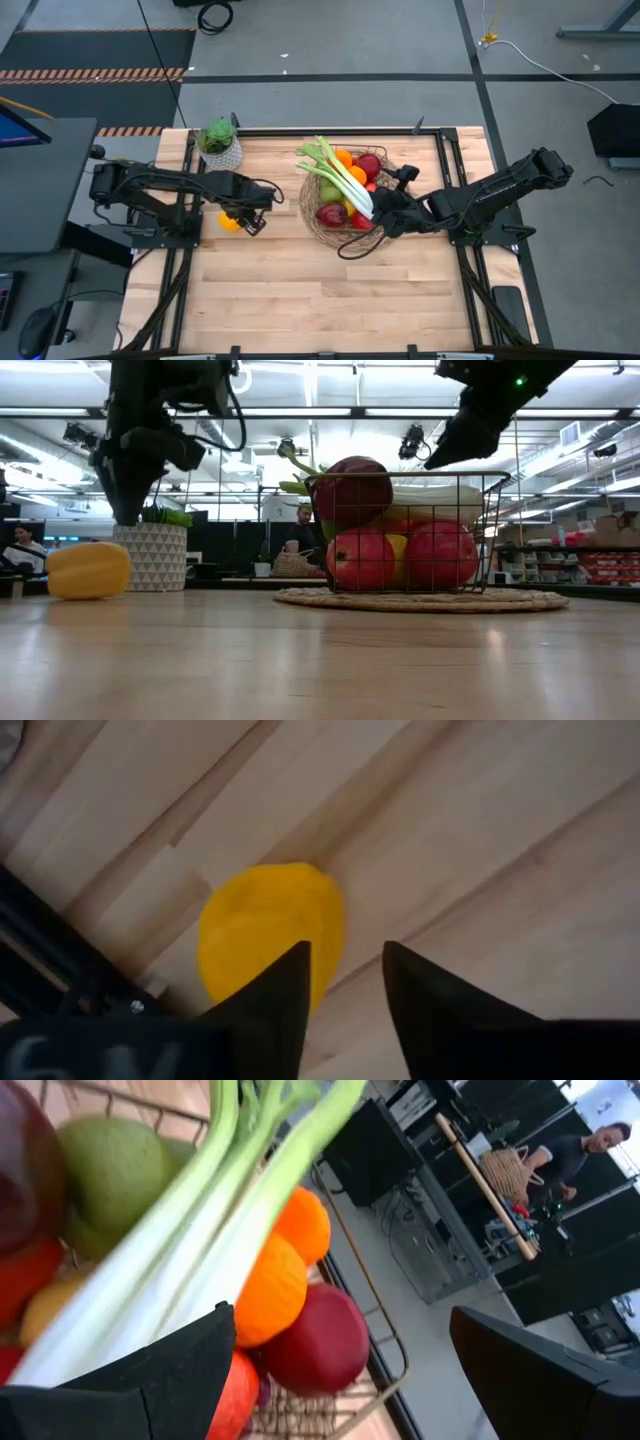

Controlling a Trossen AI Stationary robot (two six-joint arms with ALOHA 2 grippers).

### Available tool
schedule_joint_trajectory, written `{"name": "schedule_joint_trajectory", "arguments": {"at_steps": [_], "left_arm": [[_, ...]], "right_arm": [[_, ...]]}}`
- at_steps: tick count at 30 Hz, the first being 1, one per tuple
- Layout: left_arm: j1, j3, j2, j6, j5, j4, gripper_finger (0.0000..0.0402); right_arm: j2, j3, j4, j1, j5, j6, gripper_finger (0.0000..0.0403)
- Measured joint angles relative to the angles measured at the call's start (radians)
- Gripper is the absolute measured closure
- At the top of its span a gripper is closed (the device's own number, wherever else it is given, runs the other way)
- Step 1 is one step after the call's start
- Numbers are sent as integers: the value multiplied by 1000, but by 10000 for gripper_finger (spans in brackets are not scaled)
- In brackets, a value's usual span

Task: Build produce basket
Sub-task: Put the yellow bell pepper into the wire basket

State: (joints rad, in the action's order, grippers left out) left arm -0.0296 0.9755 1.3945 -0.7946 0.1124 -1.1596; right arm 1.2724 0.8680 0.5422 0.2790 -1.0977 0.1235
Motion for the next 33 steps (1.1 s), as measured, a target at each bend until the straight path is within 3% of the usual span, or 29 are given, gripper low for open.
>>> {"name": "schedule_joint_trajectory", "arguments": {"at_steps": [6,14,23,28,33], "left_arm": [[23,68,0,48,2,-83,292],[106,27,-1,48,90,-89,259],[95,-102,-1,-13,94,-84,161],[88,-104,-1,-32,95,-69,98],[88,-104,-1,-32,98,-27,63]], "right_arm": [[0,0,93,0,1,92,29],[0,0,113,0,49,141,29],[0,0,114,0,53,140,29],[0,0,114,0,53,140,29],[0,0,115,0,63,144,29]]}}
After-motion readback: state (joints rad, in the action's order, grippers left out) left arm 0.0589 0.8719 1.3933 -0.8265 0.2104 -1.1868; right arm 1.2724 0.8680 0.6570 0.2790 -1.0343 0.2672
